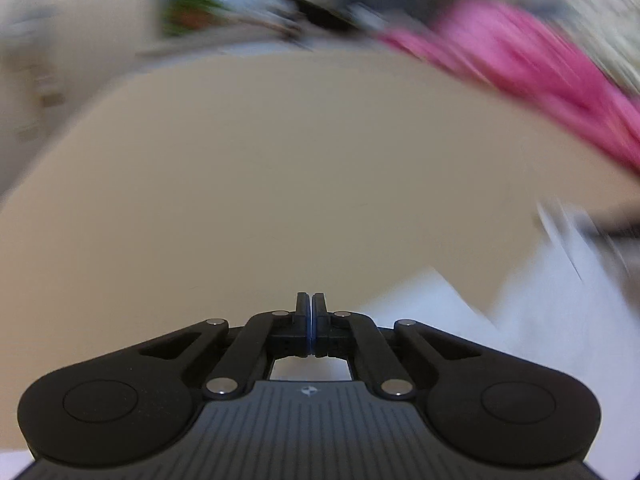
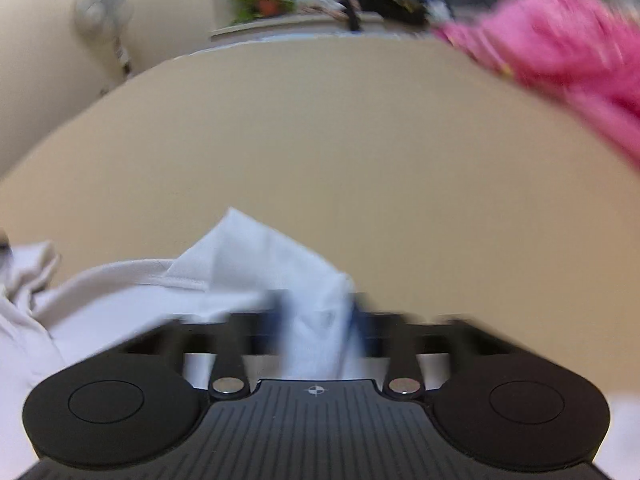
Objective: Fold small clothes
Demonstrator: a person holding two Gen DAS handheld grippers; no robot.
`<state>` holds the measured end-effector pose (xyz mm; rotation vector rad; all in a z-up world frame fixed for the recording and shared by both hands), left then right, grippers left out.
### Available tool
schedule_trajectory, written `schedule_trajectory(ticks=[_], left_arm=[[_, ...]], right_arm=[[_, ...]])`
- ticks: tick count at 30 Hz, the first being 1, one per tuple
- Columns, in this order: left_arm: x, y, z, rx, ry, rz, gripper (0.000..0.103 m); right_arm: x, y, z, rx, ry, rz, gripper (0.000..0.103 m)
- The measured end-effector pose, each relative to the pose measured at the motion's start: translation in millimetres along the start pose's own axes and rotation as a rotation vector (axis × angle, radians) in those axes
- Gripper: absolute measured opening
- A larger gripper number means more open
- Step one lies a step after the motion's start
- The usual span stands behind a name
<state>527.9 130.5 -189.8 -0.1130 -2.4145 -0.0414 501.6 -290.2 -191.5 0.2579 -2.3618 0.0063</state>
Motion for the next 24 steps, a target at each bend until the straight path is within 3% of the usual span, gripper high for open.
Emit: schedule_trajectory(ticks=[2,4,5,6,7,9,11,12,13,14,15,16,17,18,20,21,23,24], left_arm=[[-1.3,24.8,-0.9,0.134,-0.038,-0.062,0.000],[-5.3,17.5,5.2,0.065,0.026,-0.056,0.000],[1.0,13.7,8.8,0.051,0.029,-0.003,0.005],[9.5,12.3,11.2,0.040,0.018,0.069,0.019],[15.5,11.9,13.9,0.012,0.012,0.119,0.044],[13.3,17.1,20.7,-0.025,0.019,0.089,0.062],[-3.1,28.0,28.9,-0.008,0.113,0.126,0.055],[-6.9,26.6,35.5,0.006,0.154,0.174,0.035],[-8.1,24.0,37.7,-0.013,0.143,0.206,0.012],[-5.3,22.1,34.2,-0.055,0.127,0.215,0.011],[-3.3,15.1,30.9,-0.116,0.113,0.186,0.006],[1.4,13.2,28.8,-0.170,0.089,0.162,0.004],[8.8,17.7,27.2,-0.163,0.048,0.137,0.004],[17.6,29.1,23.5,-0.094,-0.002,0.101,0.002],[26.2,67.1,17.3,0.140,-0.079,0.094,0.001],[23.2,74.3,20.4,0.184,-0.078,0.072,0.001],[1.4,63.7,32.2,0.118,0.023,-0.024,0.001],[-5.6,62.1,36.4,0.095,0.067,-0.080,0.001]], right_arm=[[4.5,-1.7,-8.4,-0.058,-0.047,-0.008,0.009],[4.1,-4.3,-10.1,-0.096,-0.063,0.019,0.010],[2.1,-0.4,-8.7,-0.076,-0.054,0.062,0.011],[2.4,4.5,-4.1,-0.063,-0.043,0.096,0.019],[11.9,2.8,2.5,-0.074,-0.049,0.105,0.023],[23.3,-0.5,9.0,-0.107,-0.072,0.073,0.027],[30.1,-3.1,13.8,-0.086,-0.077,0.044,0.041],[28.3,-1.8,16.4,-0.071,-0.066,0.047,0.055],[23.6,0.1,17.4,-0.063,-0.038,0.055,0.060],[9.4,-3.4,12.6,-0.065,-0.003,0.044,0.060],[-8.6,-11.4,3.5,-0.073,0.034,0.017,0.055],[-9.6,-5.2,8.8,-0.076,0.051,-0.004,0.038],[-9.3,-1.3,8.9,-0.058,0.032,0.004,0.029],[-6.8,1.7,6.9,-0.042,0.016,0.019,0.018],[6.0,-0.3,0.2,-0.090,-0.050,0.017,0.010],[11.7,-2.3,-0.8,-0.125,-0.078,0.022,0.008],[17.7,-3.9,0.4,-0.165,-0.153,0.068,0.007],[12.8,0.3,7.6,-0.132,-0.141,0.144,0.007]])
Point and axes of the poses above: each gripper's, at about its wrist camera, not at the fingertips, and x roughly against the way its jaws point, y to its left, z to its underside, the point moved 3 cm from there along -x, roughly the way its jaws point, and after that the axes turned 1 degree about z, right-handed, at the moved point
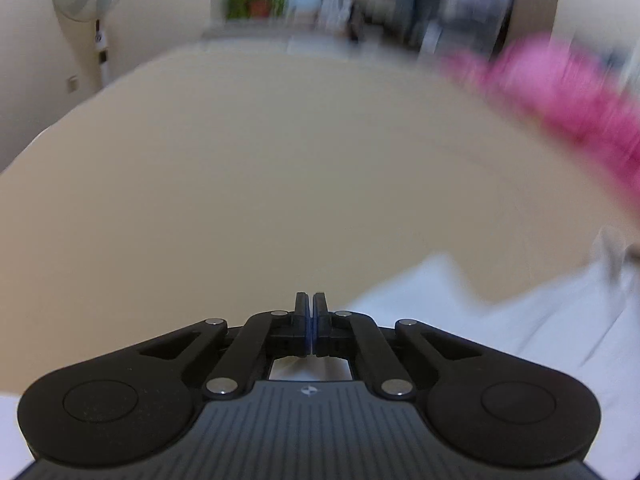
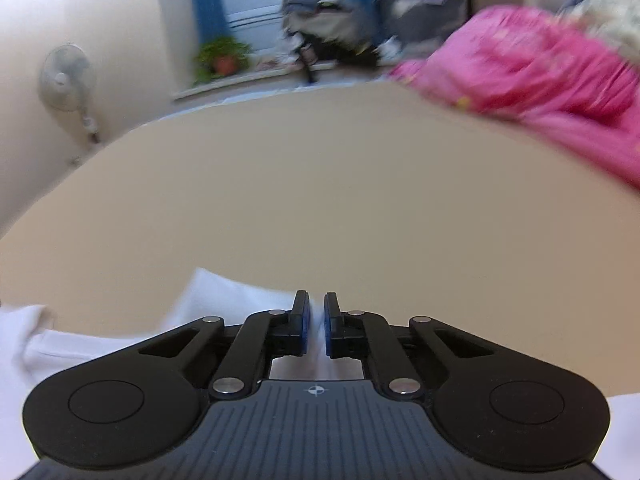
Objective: Fold small clothes
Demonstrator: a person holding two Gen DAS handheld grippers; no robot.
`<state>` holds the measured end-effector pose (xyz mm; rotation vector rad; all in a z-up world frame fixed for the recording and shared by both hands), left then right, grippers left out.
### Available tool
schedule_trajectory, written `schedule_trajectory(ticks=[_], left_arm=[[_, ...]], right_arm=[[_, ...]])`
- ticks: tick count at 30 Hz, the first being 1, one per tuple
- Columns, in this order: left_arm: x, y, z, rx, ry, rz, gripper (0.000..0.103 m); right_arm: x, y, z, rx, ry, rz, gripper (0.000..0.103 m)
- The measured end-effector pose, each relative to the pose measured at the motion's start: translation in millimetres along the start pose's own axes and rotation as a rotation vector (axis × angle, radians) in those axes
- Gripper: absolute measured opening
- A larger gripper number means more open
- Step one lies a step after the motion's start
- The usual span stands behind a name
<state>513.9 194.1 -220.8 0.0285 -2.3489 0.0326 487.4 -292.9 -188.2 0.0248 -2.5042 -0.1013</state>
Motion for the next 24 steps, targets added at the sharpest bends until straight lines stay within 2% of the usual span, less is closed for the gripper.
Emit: schedule_trajectory(ticks=[1,2,4,5,6,8,9,10,11,12,13,14,16,17,18,19,20,21,24], left_arm=[[1.8,-1.4,-5.0,0.022,-0.014,-0.020,0.003],[12.1,0.2,-9.4,0.056,-0.044,-0.020,0.003],[46.2,3.6,-12.3,0.082,-0.141,0.017,0.004],[64.0,4.2,-8.8,0.076,-0.167,0.073,0.006],[70.8,0.1,-0.8,0.064,-0.159,0.117,0.011],[72.5,-7.1,21.0,0.023,-0.092,0.190,0.019],[62.6,-11.8,33.1,-0.006,-0.039,0.189,0.035],[45.0,-14.5,49.4,-0.048,0.056,0.157,0.039],[42.9,-26.1,57.3,-0.092,0.031,0.111,0.039],[52.9,-32.7,57.8,-0.144,0.005,0.065,0.039],[63.0,-35.7,55.6,-0.163,0.022,0.030,0.038],[79.2,-36.2,54.4,-0.147,0.033,0.048,0.038],[117.9,-35.5,60.0,-0.128,0.028,0.110,0.039],[137.6,-36.7,68.4,-0.132,0.028,0.109,0.040],[154.9,-50.8,78.2,-0.136,0.040,0.099,0.040],[170.8,-49.2,88.7,-0.127,0.062,0.101,0.040],[185.8,-64.6,97.4,-0.103,0.091,0.098,0.040],[196.0,-66.2,108.1,-0.069,0.124,0.092,0.040],[225.7,-77.7,155.1,0.109,0.233,0.094,0.040]], right_arm=[[-7.7,3.8,6.4,0.049,0.057,0.082,0.011],[-10.6,3.7,9.4,0.058,0.107,0.105,0.011],[12.3,-2.3,2.9,-0.003,0.042,0.072,0.011],[31.7,-4.6,-0.6,-0.025,-0.002,0.054,0.011],[52.7,-5.5,-0.6,-0.039,-0.035,0.016,0.014],[83.5,-3.5,14.2,-0.054,-0.046,-0.080,0.025],[90.8,0.4,29.9,-0.047,0.002,-0.137,0.034],[87.7,1.7,45.2,-0.029,0.071,-0.170,0.039],[80.4,5.8,69.1,0.013,0.181,-0.159,0.038],[80.8,5.8,84.1,0.041,0.218,-0.111,0.037],[98.5,7.4,89.3,0.040,0.164,-0.071,0.037],[115.2,9.9,89.4,0.028,0.155,-0.059,0.038],[150.4,6.7,83.8,-0.019,0.118,-0.136,0.041],[171.9,8.8,87.4,-0.018,0.119,-0.174,0.044],[191.4,11.2,94.4,-0.003,0.138,-0.188,0.050],[201.7,8.4,97.5,0.009,0.168,-0.184,0.053],[214.5,6.2,107.1,0.020,0.221,-0.167,0.053],[227.8,3.6,120.9,0.021,0.282,-0.128,0.053],[256.7,-17.6,154.2,-0.074,0.374,-0.036,0.053]])
Point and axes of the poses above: each gripper's, at about its wrist camera, not at the fingertips, and x roughly against the way its jaws point, y to its left, z to its underside, the point moved 3 cm from there along -x, roughly the way its jaws point, and after that the axes turned 1 degree about z, right-handed, at the moved point
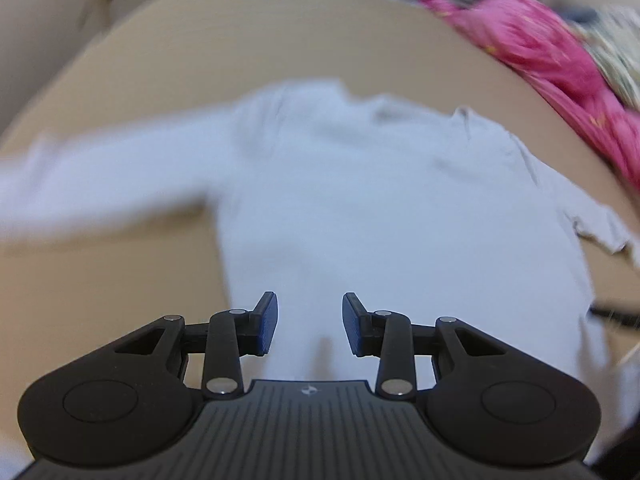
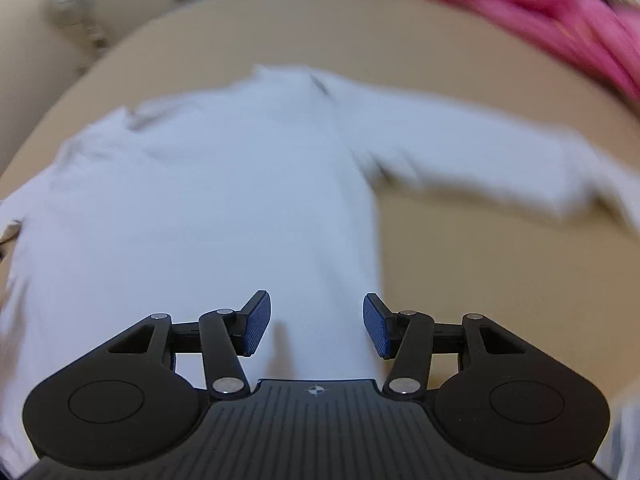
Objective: Fold small clothes
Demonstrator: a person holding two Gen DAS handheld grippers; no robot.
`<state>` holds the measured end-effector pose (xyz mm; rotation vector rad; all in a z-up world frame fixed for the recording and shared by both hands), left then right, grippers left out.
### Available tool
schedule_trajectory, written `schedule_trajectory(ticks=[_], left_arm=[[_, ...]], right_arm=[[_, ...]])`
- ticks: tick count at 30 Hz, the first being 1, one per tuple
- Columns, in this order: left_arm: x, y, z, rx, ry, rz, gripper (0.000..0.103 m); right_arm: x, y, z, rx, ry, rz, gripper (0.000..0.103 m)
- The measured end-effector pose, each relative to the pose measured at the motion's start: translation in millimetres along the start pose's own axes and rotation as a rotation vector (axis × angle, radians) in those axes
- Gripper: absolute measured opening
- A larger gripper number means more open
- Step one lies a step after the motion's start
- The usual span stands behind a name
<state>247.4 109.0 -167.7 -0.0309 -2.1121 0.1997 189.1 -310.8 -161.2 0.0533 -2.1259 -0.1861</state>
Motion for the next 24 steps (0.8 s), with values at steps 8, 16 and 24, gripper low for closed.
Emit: schedule_trajectory(ticks=[8,16,24], left_arm=[[31.5,40.1,116.8,0.245,0.211,-0.095,0.038],[60.8,45.3,155.9,0.129,0.184,-0.066,0.004],[76.4,44.8,173.5,0.056,0.137,-0.139,0.008]], right_arm=[[43.4,-34.1,87.7,-0.159,0.070,0.042,0.052],[65.4,-33.8,125.9,-0.157,0.071,0.063,0.004],[54.5,-36.3,126.9,-0.196,0.140,0.150,0.009]])
Point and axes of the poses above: each gripper's, at about its wrist camera, not at the fingertips, and x roughly against the way its jaws point, y to its left, z to its underside, the point moved 3 cm from there along -x, roughly the way its jaws point, and after that the axes turned 1 degree about z, right-handed, at the moved point
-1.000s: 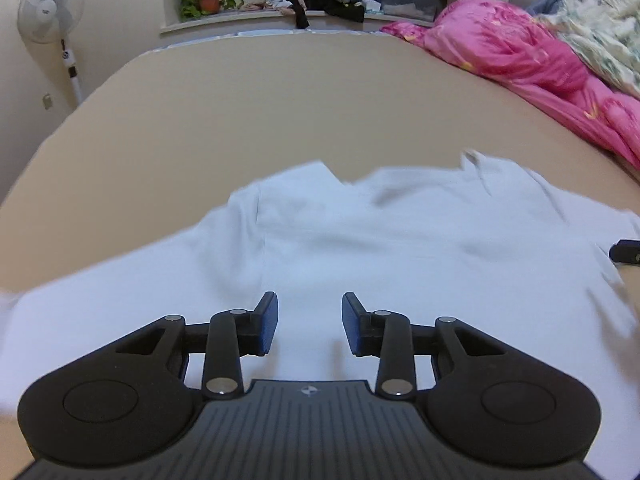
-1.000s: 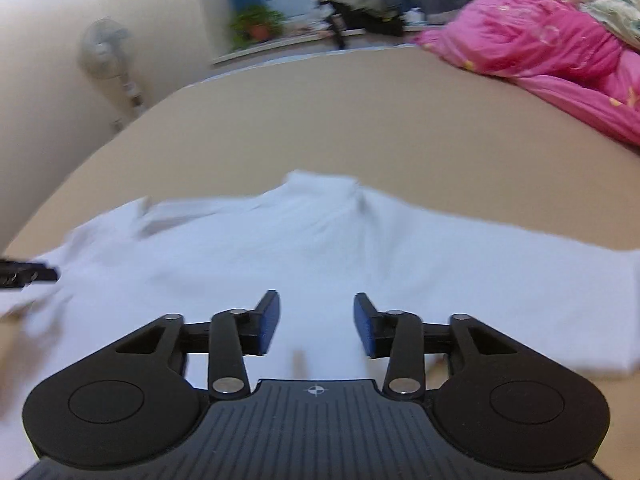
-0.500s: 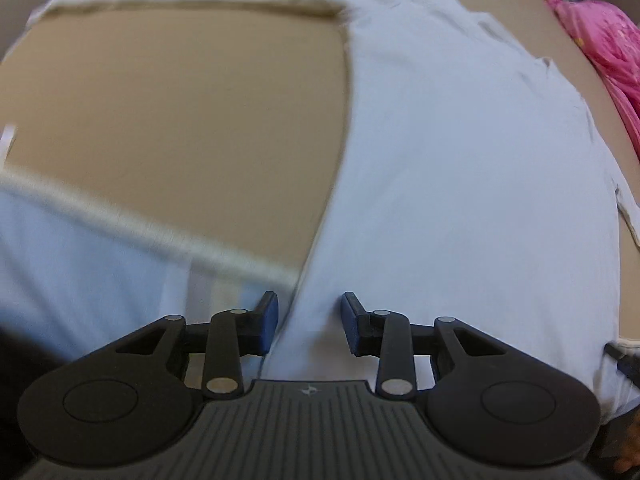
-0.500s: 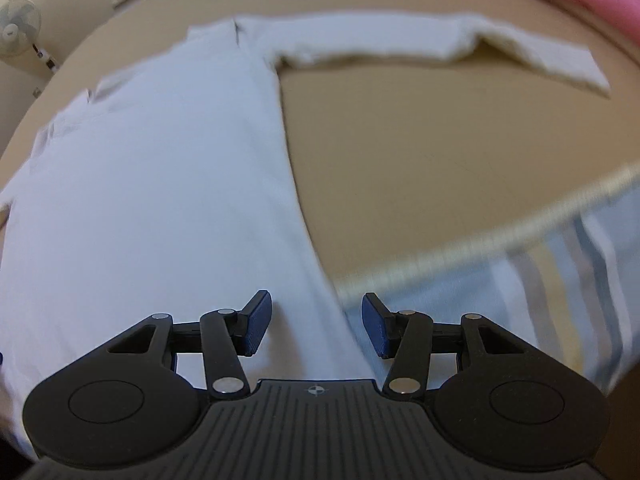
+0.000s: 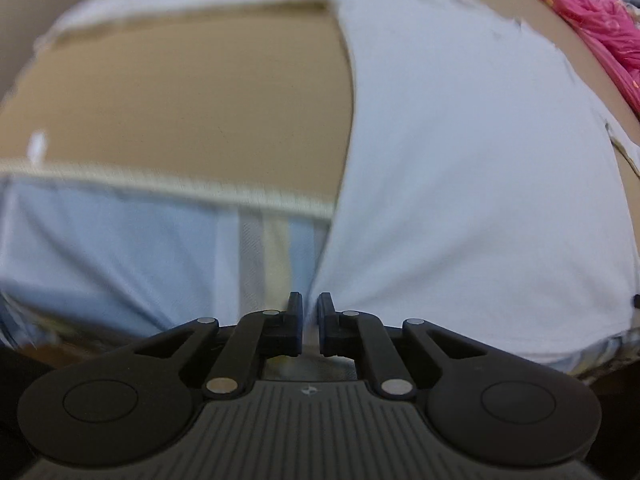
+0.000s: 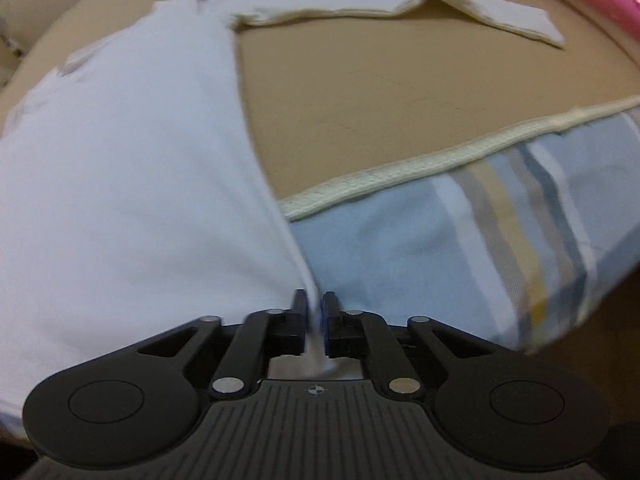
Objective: Fold small clothes
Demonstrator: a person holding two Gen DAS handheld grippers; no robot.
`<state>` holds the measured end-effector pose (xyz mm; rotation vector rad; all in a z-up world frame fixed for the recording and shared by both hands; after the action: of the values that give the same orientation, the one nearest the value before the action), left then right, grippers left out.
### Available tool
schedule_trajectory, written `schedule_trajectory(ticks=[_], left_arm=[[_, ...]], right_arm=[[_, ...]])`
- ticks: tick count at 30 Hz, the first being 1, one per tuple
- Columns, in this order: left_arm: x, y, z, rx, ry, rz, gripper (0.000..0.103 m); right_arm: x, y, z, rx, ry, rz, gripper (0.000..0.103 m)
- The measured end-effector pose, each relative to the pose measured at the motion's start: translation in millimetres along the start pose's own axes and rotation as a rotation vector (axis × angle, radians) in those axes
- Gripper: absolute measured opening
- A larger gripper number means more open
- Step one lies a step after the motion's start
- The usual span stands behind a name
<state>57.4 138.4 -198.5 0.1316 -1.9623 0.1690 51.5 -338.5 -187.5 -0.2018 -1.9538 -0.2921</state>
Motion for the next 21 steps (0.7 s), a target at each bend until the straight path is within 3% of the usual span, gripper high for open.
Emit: schedule_trajectory(ticks=[2,3,5,6,7,9,11,12,15,18,21], left_arm=[[24.3,-13.7,-1.1,-0.092,-0.147,-0.010,0.017],[31.1,-19.5,1.2,-0.126,-0.183,0.007,0.027],[27.8,-34.1,6.4,-0.173,-0.171,0.067,0.032],[20.0,-40.3,8.8,-0.183,-0.134,0.084,0.034],[8.1,-45.9,11.5,-0.189,-0.073,0.099,0.036],[-18.0,-52.3,18.7,-0.202,0.056,0.073,0.036],[-17.0,-55.8,18.8,-0.209,0.034,0.034,0.037],[-11.1,-58.7,14.6,-0.207,0.003,0.036,0.044],[7.7,-63.0,-0.4,-0.195,-0.112,0.064,0.089],[13.5,-75.1,-5.6,-0.183,-0.158,0.072,0.093],[18.3,-90.5,-17.6,-0.174,-0.179,0.063,0.095]], right_arm=[[19.9,5.4,-3.1,0.006,-0.117,0.016,0.013],[31.9,9.7,-3.6,0.023,-0.188,0.004,0.018],[44.2,23.6,-1.7,0.088,-0.254,-0.067,0.029],[39.9,28.8,0.1,0.108,-0.222,-0.110,0.032],[26.7,33.5,4.5,0.119,-0.134,-0.150,0.032],[-1.2,36.3,18.9,0.131,0.030,-0.133,0.032],[5.5,43.2,18.6,0.164,-0.006,-0.114,0.032],[14.6,46.9,17.8,0.185,-0.042,-0.120,0.032],[41.9,51.0,16.8,0.214,-0.164,-0.124,0.032],[53.6,40.7,2.4,0.181,-0.249,-0.135,0.032],[76.7,37.3,-21.7,0.157,-0.367,-0.201,0.034]])
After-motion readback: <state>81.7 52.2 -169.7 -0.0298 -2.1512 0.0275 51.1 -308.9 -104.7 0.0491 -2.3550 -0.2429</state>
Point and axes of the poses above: each gripper's, at about its wrist camera, not at the fingertips, and x roughly against the way its jaws point, y to its left, z to its underside, the point moved 3 cm from there along -x, roughly the way its jaws point, and after that the axes turned 1 degree about z, right-handed, at the moved point
